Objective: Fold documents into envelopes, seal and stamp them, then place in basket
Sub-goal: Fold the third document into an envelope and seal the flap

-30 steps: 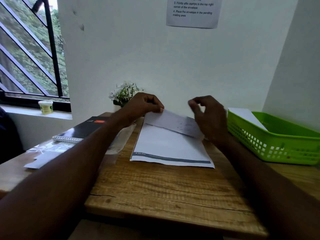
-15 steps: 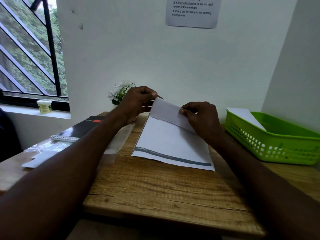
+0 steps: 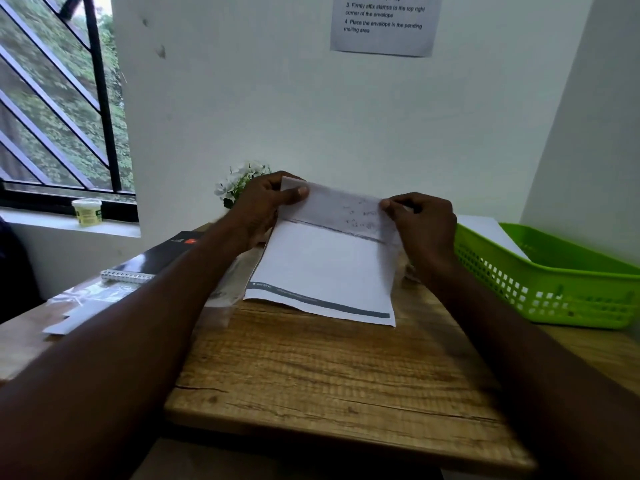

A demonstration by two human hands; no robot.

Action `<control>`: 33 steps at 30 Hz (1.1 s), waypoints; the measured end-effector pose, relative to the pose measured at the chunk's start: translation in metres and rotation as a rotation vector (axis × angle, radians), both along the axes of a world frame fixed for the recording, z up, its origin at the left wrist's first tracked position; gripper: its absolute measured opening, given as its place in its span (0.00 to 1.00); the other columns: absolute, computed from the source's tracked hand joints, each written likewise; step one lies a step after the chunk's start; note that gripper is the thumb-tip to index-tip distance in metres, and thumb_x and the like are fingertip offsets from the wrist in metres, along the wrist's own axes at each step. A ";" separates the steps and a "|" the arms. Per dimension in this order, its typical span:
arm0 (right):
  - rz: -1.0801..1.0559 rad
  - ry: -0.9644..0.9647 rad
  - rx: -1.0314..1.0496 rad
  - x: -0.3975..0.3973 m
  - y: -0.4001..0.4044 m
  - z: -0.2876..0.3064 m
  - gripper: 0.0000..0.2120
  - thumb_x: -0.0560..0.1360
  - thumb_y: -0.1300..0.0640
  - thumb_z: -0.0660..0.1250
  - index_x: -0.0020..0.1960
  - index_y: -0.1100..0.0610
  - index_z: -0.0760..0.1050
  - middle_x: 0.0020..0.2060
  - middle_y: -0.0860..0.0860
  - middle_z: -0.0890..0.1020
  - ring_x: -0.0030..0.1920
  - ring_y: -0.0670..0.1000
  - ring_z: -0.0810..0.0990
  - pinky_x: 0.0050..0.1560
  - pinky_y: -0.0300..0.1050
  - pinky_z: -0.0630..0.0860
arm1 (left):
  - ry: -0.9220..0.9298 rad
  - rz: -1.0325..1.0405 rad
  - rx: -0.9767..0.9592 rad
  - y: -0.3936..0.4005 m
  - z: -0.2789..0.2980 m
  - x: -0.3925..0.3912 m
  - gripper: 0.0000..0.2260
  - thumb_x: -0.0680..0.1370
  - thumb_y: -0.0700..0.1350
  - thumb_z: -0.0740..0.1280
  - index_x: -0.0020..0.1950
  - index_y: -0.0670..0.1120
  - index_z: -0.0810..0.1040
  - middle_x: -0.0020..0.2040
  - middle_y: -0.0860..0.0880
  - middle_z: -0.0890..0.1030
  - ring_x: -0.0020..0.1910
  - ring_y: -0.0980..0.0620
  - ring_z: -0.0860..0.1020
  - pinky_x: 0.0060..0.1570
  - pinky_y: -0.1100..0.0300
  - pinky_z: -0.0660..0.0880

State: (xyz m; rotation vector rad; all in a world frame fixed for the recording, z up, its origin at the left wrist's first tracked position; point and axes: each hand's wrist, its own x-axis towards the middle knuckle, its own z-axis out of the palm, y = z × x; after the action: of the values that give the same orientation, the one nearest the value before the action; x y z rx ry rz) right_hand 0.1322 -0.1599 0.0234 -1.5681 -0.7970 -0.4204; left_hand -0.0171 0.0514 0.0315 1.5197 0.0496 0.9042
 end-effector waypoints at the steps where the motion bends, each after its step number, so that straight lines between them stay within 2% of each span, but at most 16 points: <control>1: 0.016 0.115 0.072 0.003 -0.001 0.001 0.04 0.74 0.53 0.76 0.48 0.51 0.88 0.41 0.45 0.87 0.45 0.44 0.85 0.46 0.39 0.77 | -0.008 -0.003 -0.044 0.002 -0.001 0.000 0.03 0.77 0.35 0.71 0.50 0.41 0.82 0.43 0.46 0.86 0.41 0.50 0.84 0.42 0.58 0.82; 4: 0.137 0.415 0.231 0.006 -0.004 0.001 0.05 0.76 0.56 0.75 0.50 0.56 0.86 0.44 0.49 0.88 0.43 0.45 0.87 0.41 0.39 0.74 | -0.006 0.003 -0.128 0.006 -0.004 0.003 0.05 0.77 0.36 0.72 0.53 0.39 0.82 0.45 0.44 0.87 0.42 0.48 0.86 0.42 0.55 0.83; 6: 0.214 0.518 0.241 0.003 -0.006 0.001 0.08 0.77 0.52 0.74 0.52 0.56 0.84 0.46 0.49 0.88 0.42 0.44 0.86 0.40 0.40 0.72 | -0.008 0.008 -0.170 0.006 -0.004 0.004 0.06 0.78 0.37 0.71 0.55 0.39 0.81 0.45 0.44 0.87 0.41 0.48 0.86 0.39 0.54 0.83; 8: 0.312 0.567 0.208 0.001 -0.007 0.002 0.14 0.75 0.46 0.75 0.54 0.54 0.84 0.48 0.49 0.88 0.44 0.45 0.86 0.44 0.43 0.74 | -0.021 0.014 -0.207 0.007 -0.003 0.005 0.06 0.80 0.36 0.69 0.56 0.39 0.80 0.43 0.45 0.87 0.39 0.49 0.86 0.36 0.54 0.83; 10: 0.371 0.580 0.160 -0.001 -0.005 0.001 0.15 0.72 0.44 0.78 0.52 0.53 0.84 0.49 0.51 0.88 0.48 0.50 0.86 0.51 0.50 0.80 | -0.036 0.018 -0.235 0.008 -0.003 0.006 0.07 0.81 0.36 0.68 0.59 0.38 0.80 0.43 0.45 0.87 0.39 0.49 0.86 0.36 0.54 0.83; 13: 0.352 0.535 0.076 0.001 -0.001 -0.004 0.09 0.72 0.50 0.79 0.47 0.55 0.85 0.48 0.56 0.88 0.50 0.59 0.86 0.53 0.58 0.81 | -0.029 0.003 -0.252 0.007 -0.005 0.008 0.11 0.81 0.34 0.67 0.63 0.37 0.79 0.46 0.44 0.87 0.42 0.48 0.87 0.37 0.53 0.83; 15: 0.366 0.552 0.083 0.004 0.000 -0.006 0.05 0.74 0.56 0.78 0.48 0.56 0.85 0.46 0.57 0.88 0.50 0.61 0.87 0.54 0.61 0.82 | -0.023 -0.011 -0.255 0.007 -0.005 0.008 0.11 0.80 0.33 0.67 0.62 0.38 0.79 0.49 0.42 0.86 0.43 0.47 0.86 0.38 0.52 0.83; 18: 0.403 0.620 0.137 0.006 -0.001 -0.007 0.04 0.76 0.61 0.75 0.51 0.58 0.84 0.46 0.57 0.88 0.48 0.60 0.87 0.49 0.59 0.85 | -0.026 -0.031 -0.248 0.007 -0.003 0.008 0.11 0.79 0.31 0.67 0.60 0.39 0.79 0.52 0.40 0.85 0.45 0.46 0.86 0.41 0.52 0.84; 21: 0.416 0.646 0.169 0.008 0.000 -0.008 0.08 0.77 0.63 0.73 0.55 0.58 0.83 0.49 0.57 0.88 0.49 0.60 0.87 0.49 0.60 0.85 | 0.052 -0.043 -0.193 0.008 -0.003 0.007 0.12 0.77 0.29 0.68 0.58 0.41 0.80 0.54 0.40 0.84 0.47 0.44 0.85 0.46 0.48 0.84; 24: 0.400 0.641 0.168 0.009 0.001 -0.006 0.10 0.78 0.65 0.70 0.58 0.58 0.82 0.51 0.57 0.87 0.49 0.60 0.86 0.49 0.60 0.84 | 0.122 -0.041 -0.157 0.006 -0.004 0.004 0.17 0.76 0.28 0.67 0.62 0.41 0.81 0.57 0.41 0.84 0.48 0.45 0.84 0.52 0.49 0.83; 27: 0.400 0.638 0.175 0.007 0.002 -0.003 0.12 0.78 0.68 0.67 0.56 0.55 0.82 0.51 0.57 0.86 0.50 0.60 0.86 0.50 0.59 0.84 | 0.092 -0.030 -0.168 0.003 -0.004 0.004 0.14 0.77 0.28 0.67 0.58 0.43 0.82 0.51 0.44 0.86 0.45 0.48 0.85 0.48 0.53 0.84; 30: 0.374 0.658 0.205 0.004 0.001 -0.002 0.15 0.77 0.68 0.61 0.50 0.53 0.83 0.46 0.52 0.85 0.46 0.56 0.82 0.41 0.45 0.80 | 0.063 -0.006 -0.143 0.003 -0.004 0.003 0.12 0.79 0.30 0.66 0.47 0.47 0.81 0.44 0.48 0.85 0.40 0.50 0.84 0.40 0.57 0.83; 33: 0.370 0.712 0.223 0.002 0.000 -0.001 0.16 0.77 0.66 0.60 0.47 0.52 0.84 0.39 0.50 0.84 0.40 0.54 0.80 0.34 0.41 0.76 | 0.102 0.010 -0.181 0.005 -0.004 0.003 0.11 0.80 0.34 0.68 0.44 0.49 0.82 0.44 0.46 0.84 0.40 0.47 0.83 0.39 0.55 0.82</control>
State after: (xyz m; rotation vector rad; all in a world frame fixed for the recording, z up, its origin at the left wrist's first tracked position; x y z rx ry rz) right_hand 0.1339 -0.1599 0.0222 -1.1988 -0.4430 0.3057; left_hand -0.0140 0.0562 0.0277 1.3966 0.2077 0.8069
